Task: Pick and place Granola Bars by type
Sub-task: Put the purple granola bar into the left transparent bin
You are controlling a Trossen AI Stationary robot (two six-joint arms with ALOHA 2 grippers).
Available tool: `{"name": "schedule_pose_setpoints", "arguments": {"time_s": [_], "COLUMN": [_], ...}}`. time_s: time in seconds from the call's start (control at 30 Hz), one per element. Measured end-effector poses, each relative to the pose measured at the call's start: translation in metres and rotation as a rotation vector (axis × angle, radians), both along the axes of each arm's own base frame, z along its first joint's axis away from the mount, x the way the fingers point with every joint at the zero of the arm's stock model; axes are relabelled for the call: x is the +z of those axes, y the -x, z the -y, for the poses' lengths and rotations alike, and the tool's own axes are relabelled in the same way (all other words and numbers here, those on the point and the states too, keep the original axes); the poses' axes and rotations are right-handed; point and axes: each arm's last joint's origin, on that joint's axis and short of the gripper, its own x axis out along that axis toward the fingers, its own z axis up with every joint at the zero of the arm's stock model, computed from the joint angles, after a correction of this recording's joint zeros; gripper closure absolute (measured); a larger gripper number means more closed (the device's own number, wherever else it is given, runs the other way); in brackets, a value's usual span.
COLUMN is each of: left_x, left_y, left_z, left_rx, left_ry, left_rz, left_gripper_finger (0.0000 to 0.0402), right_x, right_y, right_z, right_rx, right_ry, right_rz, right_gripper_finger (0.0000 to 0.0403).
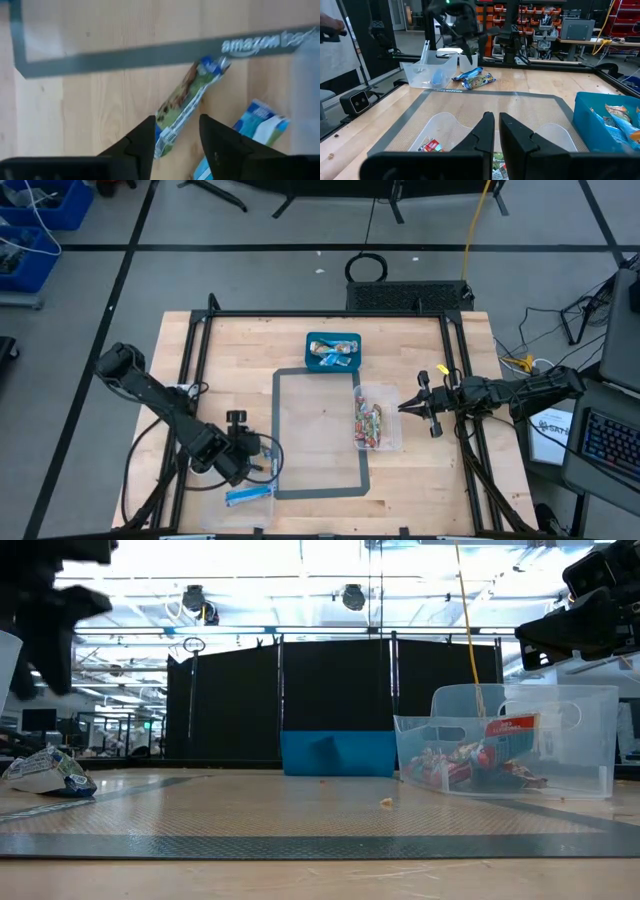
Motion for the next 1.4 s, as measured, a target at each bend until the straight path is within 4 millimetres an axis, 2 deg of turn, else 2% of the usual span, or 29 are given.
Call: {"name": "schedule_pose_setpoints", "arguments": {"time_s": [0.13, 0.27, 0.7, 1.03, 1.4], "left_x": [-0.012, -0.02, -0.036, -0.037, -0.038], "left_y": [0.005, 0.008, 0.014, 0.0, -0.013], "left_z": [-0.006, -0.008, -0.013, -0.011, -0.03], "left_rx": [0.028, 0.032, 0.043, 0.047, 0.027], "left_ry": [-0.012, -0.015, 0.012, 0.16, 0.158], "left_rz": [-0.038, -0.045, -0.07, -0.029, -0.053], "left_gripper_finger": [0.0226, 0.0223, 0.0249, 0.0249, 0.0249], "right_x": [0.0, 0.0, 0.0, 0.0, 0.0], "right_y": [0.0, 0.0, 0.0, 0.0, 0.0], "right_z": [0.0, 0.0, 0.0, 0.0, 0.0], "right_rx": [0.0, 0.0, 0.0, 0.0, 0.0], "right_ry": [0.0, 0.0, 0.0, 0.0, 0.0], "right_rz": [0.0, 0.0, 0.0, 0.0, 0.0], "right_gripper_finger": [0.0383, 0.0383, 0.0383, 0.0383, 0.0383]}}
